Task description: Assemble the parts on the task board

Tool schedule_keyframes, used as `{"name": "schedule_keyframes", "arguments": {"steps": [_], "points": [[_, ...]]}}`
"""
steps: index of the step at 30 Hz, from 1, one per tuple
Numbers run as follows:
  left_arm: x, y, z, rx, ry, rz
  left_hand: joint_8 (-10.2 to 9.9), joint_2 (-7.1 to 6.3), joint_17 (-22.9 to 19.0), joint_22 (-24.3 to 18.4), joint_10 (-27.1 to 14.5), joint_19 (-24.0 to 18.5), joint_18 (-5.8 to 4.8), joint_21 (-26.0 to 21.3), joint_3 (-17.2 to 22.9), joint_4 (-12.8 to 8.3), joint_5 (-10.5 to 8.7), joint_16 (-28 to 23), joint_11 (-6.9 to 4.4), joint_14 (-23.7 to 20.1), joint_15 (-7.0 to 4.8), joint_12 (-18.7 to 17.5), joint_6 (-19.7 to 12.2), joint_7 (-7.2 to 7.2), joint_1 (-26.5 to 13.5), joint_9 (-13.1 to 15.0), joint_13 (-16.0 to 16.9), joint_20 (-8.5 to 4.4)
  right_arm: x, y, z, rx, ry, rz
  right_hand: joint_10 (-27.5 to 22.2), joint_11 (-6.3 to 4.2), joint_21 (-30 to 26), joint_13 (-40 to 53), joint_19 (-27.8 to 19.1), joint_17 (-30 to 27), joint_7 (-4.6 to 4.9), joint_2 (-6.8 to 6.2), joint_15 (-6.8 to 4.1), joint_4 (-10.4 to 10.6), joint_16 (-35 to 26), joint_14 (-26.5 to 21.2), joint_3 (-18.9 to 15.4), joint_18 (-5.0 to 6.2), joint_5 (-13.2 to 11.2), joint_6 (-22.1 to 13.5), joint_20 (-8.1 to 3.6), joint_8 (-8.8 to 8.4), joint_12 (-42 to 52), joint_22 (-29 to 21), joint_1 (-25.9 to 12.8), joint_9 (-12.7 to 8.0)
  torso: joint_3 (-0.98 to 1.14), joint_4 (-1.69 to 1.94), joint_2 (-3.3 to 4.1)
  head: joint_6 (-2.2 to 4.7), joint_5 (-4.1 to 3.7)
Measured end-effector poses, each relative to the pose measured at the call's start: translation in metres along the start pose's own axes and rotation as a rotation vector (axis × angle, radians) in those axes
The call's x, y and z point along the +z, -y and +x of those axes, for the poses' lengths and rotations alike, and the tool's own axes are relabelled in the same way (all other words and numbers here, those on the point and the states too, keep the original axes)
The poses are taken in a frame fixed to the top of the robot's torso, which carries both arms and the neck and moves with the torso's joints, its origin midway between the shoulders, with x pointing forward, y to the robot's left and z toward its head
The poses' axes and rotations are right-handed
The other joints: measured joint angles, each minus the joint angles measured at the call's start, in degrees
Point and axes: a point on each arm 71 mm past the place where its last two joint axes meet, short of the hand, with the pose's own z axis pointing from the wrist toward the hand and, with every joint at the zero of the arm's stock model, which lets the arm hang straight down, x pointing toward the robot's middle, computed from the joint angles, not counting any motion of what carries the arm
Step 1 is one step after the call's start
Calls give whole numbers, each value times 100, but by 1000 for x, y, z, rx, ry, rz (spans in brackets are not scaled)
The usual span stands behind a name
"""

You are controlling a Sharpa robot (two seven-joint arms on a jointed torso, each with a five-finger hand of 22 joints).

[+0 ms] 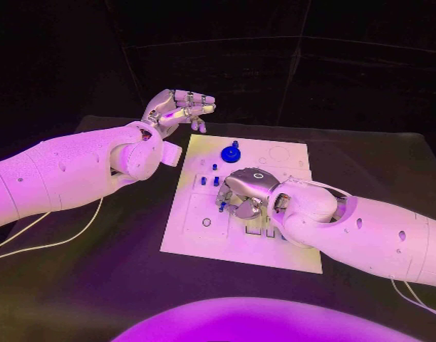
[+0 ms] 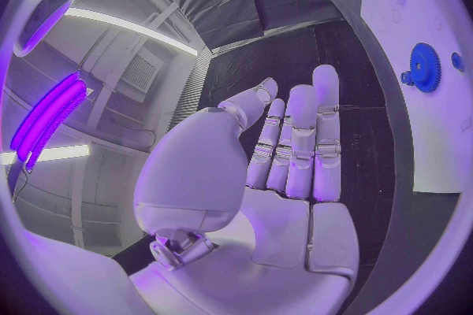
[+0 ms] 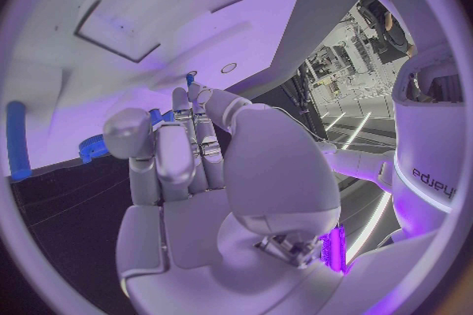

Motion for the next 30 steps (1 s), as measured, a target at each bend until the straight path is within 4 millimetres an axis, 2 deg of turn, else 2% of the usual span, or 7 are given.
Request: {"name": "schedule_keyframes", "arguments": {"steps": [25, 28, 30], "points": [[0, 0, 0, -1, -1, -2, 0, 0, -8, -8, -42, 0, -1, -24, 0, 0, 0, -22, 0, -21, 21, 0, 0, 0, 0, 0, 0, 0, 4, -5, 4, -22, -32, -1, -1, 0, 0, -2, 0, -7, -2, 0, 0, 0, 0, 0, 0, 0, -20, -2, 0, -16, -30, -40, 0, 2, -1, 1, 1, -31, 8], [0, 0, 1, -1, -2, -2, 0, 0, -8, -8, -42, 0, -1, -24, 1, 0, 0, -22, 0, -21, 21, 0, 0, 0, 0, 0, 0, 0, 4, -5, 4, -24, -36, 2, -177, 86, 0, -34, -45, -50, 88, -52, 4, 53, 0, 5, -53, 0, -20, -140, 45, -75, -149, -105, -148, -12, -1, 1, 1, -31, 9], [0, 0, 1, -1, -2, -3, 0, 0, -8, -8, -42, 0, -1, -24, 0, 0, 0, -22, 0, -21, 21, 0, 0, 0, 0, 0, 0, 0, 5, -5, 4, -25, -39, 4, -386, 151, -55, -57, -95, -85, 135, -140, 89, 109, -1, 2, -109, 0, 50, -323, 95, -99, -276, -180, -246, -33, -1, 1, 1, -31, 9]]}}
